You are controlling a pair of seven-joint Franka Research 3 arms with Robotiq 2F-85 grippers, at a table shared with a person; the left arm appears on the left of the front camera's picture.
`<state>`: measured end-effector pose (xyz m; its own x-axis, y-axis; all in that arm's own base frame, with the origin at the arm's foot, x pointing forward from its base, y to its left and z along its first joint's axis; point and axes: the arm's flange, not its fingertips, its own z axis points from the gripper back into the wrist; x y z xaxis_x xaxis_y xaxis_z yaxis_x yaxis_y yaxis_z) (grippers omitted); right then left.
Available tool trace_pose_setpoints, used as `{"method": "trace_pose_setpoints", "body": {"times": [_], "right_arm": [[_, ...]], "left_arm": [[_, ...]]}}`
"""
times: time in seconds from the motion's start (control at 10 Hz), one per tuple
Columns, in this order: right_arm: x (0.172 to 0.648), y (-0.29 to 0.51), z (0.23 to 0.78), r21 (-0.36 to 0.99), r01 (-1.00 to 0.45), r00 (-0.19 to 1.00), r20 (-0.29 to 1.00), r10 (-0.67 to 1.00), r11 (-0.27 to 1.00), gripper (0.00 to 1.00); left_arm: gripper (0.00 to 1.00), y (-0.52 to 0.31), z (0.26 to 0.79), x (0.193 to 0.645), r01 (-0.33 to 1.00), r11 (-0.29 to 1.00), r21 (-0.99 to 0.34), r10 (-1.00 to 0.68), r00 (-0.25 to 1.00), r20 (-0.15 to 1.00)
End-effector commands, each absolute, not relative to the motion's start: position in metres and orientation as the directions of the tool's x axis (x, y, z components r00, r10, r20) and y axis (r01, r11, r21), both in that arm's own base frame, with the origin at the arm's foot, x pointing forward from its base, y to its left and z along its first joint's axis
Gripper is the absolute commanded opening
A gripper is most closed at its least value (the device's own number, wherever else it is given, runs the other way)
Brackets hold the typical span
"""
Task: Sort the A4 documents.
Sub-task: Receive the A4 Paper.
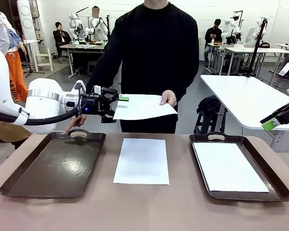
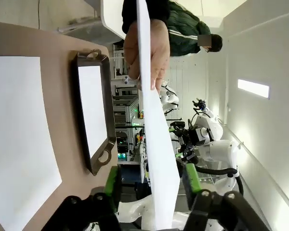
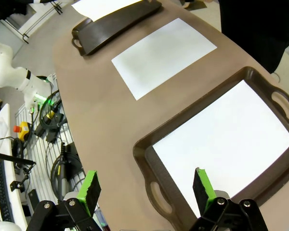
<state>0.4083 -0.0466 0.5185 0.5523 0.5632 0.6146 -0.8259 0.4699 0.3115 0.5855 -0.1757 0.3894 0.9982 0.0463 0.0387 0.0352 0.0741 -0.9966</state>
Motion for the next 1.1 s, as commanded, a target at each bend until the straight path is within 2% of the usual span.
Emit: {"method": "trace_pose_setpoints", "body": {"times": [0.0, 0.1, 0.2, 0.3, 0.4, 0.5, 0.6, 1.0], "right_arm": [[0.4072, -0.0465, 0.5185, 0.310, -0.829, 0.549, 0.613, 0.569, 0.466, 1.00], [0.4072, -0.0465, 0.5185, 0.310, -0.829, 0.549, 0.613, 0.569, 0.466, 1.00], [0.4072, -0.0465, 0.5185, 0.310, -0.829, 0.549, 0.613, 0.569, 0.466, 1.00], [0.4072, -0.0465, 0.5185, 0.310, -0.829, 0.549, 0.613, 0.569, 0.466, 1.00], [0.4072, -0.0465, 0.5185, 0.310, -0.829, 0.549, 0.613, 0.569, 0.466, 1.00], [0.4072, -0.0465, 0.5185, 0.310, -0.829, 0.549, 0.613, 0.569, 0.466, 1.00], [0.4072, -0.0465, 0.5185, 0.310, -0.829, 0.549, 0.613, 0.569, 0.466, 1.00], [0.4072, -0.0465, 0.5185, 0.310, -0.829, 0.549, 0.613, 0.569, 0.466, 1.00]], "left_arm": [[0.41, -0.1784, 0.3843, 0.5864, 0.031, 0.074, -0.997, 0.056, 0.998, 0.035], [0.33, -0.1777, 0.3832, 0.5862, 0.030, 0.077, -0.997, 0.067, 0.997, 0.035], [0.21, -0.1802, 0.3838, 0.5851, 0.028, 0.083, -0.996, 0.070, 0.997, 0.034], [0.36, -0.1804, 0.3837, 0.5845, 0.024, 0.096, -0.995, 0.082, 0.996, 0.032], [0.01, -0.1799, 0.3838, 0.5839, 0.029, 0.115, -0.993, 0.083, 0.996, 0.039], [0.16, -0.1800, 0.3840, 0.5838, 0.023, 0.115, -0.993, 0.084, 0.996, 0.033], [0.00, -0.1802, 0.3841, 0.5831, 0.033, 0.114, -0.993, 0.074, 0.996, 0.041], [0.00, -0.1786, 0.3836, 0.5781, 0.031, 0.139, -0.990, 0.075, 0.996, 0.042]]}}
